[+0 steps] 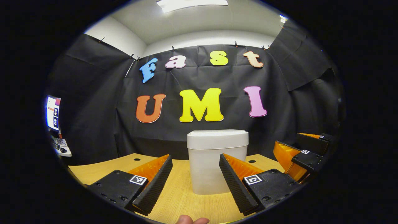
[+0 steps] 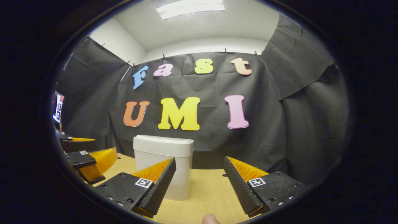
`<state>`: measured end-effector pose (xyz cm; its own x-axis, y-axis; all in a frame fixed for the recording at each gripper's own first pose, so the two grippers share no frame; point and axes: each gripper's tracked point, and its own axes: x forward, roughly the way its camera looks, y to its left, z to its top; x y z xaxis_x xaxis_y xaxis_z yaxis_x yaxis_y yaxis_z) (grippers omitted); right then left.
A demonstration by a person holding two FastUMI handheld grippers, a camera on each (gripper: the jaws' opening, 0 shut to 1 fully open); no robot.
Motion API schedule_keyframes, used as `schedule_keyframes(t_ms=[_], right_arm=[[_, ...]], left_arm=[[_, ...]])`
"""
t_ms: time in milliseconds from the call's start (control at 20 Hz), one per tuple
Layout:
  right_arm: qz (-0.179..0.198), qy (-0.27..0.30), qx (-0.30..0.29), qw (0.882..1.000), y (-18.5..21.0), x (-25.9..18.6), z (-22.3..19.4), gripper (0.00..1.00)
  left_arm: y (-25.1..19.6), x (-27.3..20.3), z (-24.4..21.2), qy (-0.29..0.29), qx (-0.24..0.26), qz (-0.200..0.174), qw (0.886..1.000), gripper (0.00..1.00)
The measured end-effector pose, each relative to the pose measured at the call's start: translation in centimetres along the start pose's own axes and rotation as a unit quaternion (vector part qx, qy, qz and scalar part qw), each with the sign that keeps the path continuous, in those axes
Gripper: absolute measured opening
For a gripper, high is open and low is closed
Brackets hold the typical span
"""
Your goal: Press the lid of the desktop garbage bin to open it, pick up the crumpled paper on the desktop and throw it into the bin, then pick up the pop can on the desktop and drop it into the bin, and finally close the garbage bin lid.
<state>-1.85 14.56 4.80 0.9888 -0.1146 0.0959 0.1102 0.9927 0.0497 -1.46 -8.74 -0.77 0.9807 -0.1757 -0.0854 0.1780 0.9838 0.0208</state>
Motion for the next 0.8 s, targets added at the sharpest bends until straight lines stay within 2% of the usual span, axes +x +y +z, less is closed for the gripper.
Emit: schedule_keyframes(t_ms=[800], right_arm=[[-0.005, -0.002, 0.009, 1.0, -0.77, -0.52, 0.47, 0.95]], left_arm=[[-0.09, -0.25, 0.47, -0.005, 0.005, 0.0, 1.0, 0.97]])
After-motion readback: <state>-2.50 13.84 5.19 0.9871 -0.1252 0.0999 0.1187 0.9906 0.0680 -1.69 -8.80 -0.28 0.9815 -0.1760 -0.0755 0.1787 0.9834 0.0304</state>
